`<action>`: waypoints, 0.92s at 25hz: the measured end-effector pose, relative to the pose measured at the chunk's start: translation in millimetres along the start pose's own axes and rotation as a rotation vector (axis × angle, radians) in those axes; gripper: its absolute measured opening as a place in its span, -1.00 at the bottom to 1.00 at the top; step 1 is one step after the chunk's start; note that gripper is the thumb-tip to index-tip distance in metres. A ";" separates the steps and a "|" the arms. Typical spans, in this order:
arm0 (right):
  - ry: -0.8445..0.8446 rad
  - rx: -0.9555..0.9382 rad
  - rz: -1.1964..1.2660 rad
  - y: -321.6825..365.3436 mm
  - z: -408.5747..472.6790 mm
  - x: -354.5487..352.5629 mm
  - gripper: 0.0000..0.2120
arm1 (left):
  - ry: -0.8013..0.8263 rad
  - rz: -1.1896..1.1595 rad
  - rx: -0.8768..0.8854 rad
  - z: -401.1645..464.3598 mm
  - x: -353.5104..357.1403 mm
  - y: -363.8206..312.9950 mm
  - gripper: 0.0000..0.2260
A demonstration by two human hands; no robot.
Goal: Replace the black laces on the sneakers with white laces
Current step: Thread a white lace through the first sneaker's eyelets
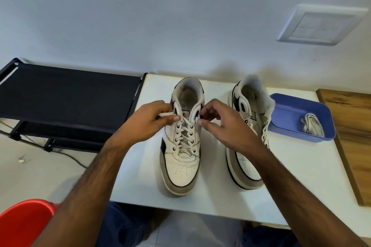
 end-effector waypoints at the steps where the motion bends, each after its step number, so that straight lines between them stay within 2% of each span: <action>1: -0.010 0.015 0.033 -2.4 -2.5 0.9 -0.82 | -0.007 -0.029 0.033 0.0 0.2 -0.4 -0.90; 5: -0.063 0.009 0.033 -2.8 0.4 5.2 -0.84 | -0.083 -0.072 0.064 -0.3 0.5 6.3 -0.90; 9: -0.103 -0.046 -0.013 -2.9 8.2 1.1 -0.92 | -0.106 -0.011 0.078 1.1 -1.6 12.0 -0.80; 12: -0.095 -0.059 -0.048 -2.1 10.4 1.6 -0.93 | -0.116 -0.027 0.086 0.3 -3.0 10.8 -0.91; 16: -0.088 -0.070 -0.074 2.1 9.4 -2.7 -0.93 | -0.123 -0.032 0.096 0.3 -2.4 10.9 -0.92; 19: -0.028 -0.049 -0.142 8.9 8.3 -10.1 -0.93 | -0.153 -0.118 0.131 -1.5 -7.5 3.9 -0.89; 23: 0.169 0.018 -0.136 6.8 6.3 -23.1 -0.93 | -0.368 -0.427 0.209 -8.6 -22.7 -5.3 -0.81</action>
Point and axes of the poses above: each hand's wrist, its own z-axis towards the middle knuckle, its own x-axis out of the palm, y = z × x, the point moved 3 cm from there along z, towards the middle knuckle, and after that the axes turned 6 degrees about x, right-handed, at the moved point
